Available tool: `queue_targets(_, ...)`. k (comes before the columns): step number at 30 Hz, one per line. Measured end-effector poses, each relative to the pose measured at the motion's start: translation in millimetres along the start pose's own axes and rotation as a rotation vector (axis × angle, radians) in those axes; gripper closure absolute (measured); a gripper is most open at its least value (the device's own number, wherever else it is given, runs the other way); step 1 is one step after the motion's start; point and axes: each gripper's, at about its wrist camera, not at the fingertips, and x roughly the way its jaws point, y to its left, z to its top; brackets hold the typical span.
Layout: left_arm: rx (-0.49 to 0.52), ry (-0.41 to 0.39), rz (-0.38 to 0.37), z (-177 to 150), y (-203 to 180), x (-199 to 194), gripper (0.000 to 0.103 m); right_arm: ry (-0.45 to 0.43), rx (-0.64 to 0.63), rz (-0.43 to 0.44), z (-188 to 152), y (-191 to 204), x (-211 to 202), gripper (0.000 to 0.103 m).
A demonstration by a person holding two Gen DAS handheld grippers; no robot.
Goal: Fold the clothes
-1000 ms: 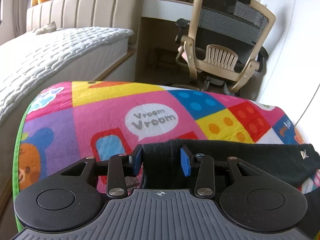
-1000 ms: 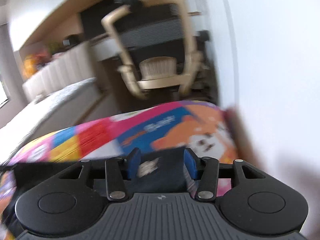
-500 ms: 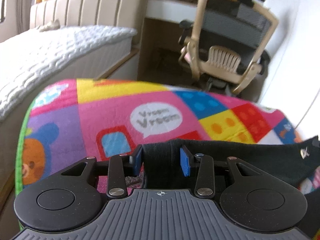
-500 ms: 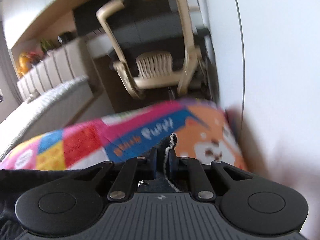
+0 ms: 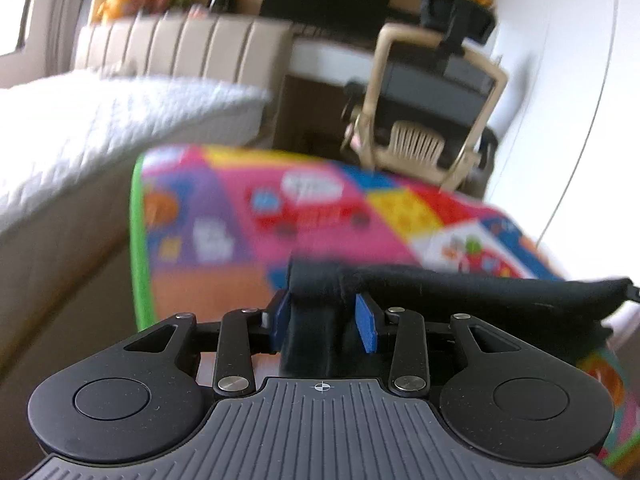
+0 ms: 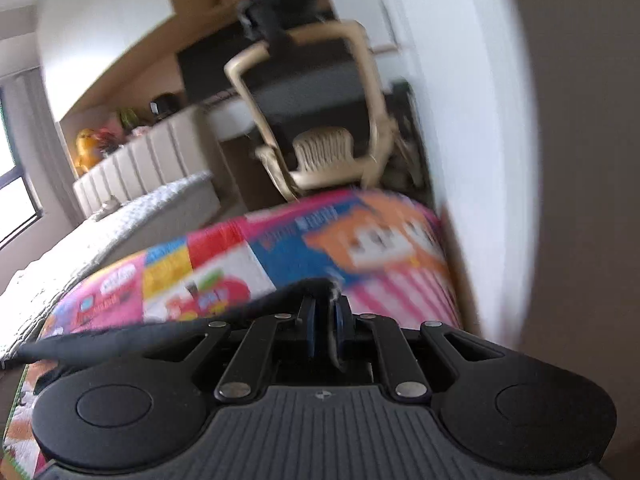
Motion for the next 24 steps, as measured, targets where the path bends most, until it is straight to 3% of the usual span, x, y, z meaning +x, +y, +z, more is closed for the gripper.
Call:
queue_targets(3,-0.011,0.003,0.03,-22.1,7.5,-17.8,0.067,-0.003,0.071,0.013,-4.7,-13.2,-12.7,0.091)
queue_targets(6,-0.084,-0.007,0.017,-18.1,19.0,-21.3,0.065,-0.027,0.106,0.03,-0.5,-15.9,-21.3,0.072)
queue_targets(7,-0.115,-0.016,-0.001,-14.6,22.1,-22.4,0.061,-0.032,0.105,0.035,1.1,-14.1,-21.7,0.061)
queue_targets(8,-0.145,-0.025,-0.018,-11.0,24.9,-23.2,0.05,-0.027,0.101,0.038,1.6,-10.8,-18.9,0.057)
queue_targets(9,-0.153,-0.034,-0.02,-7.2,23.6,-20.7,0.042,-0.018,0.095,0.04,1.4,-6.7,-14.4,0.057)
queue_targets(11,-0.161,-0.038,-0.016,-1.7,18.4,-13.0,0.037,0.02,0.087,0.035,-1.0,0.0,1.2,0.055)
queue_targets(15,-0.161,-0.027,-0.011,-0.9,11.6,-3.4,0.028,0.126,0.072,-0.001,-3.8,12.0,41.5,0.06)
queue_targets(16,-0.161,-0.025,-0.011,-1.2,10.5,-1.9,0.027,0.136,0.05,-0.005,-0.3,18.3,48.7,0.079)
queue_targets(17,-0.161,-0.022,-0.01,-1.6,9.4,-0.4,0.023,0.12,0.013,0.003,5.2,26.9,49.6,0.089)
queue_targets(22,-0.162,-0.01,-0.009,-3.3,4.0,7.3,0.015,-0.11,-0.217,0.102,35.9,71.9,13.3,0.091)
queue_targets(24,-0.163,-0.005,-0.008,-4.0,1.8,10.4,0.014,-0.151,-0.26,0.097,36.7,73.2,4.2,0.088)
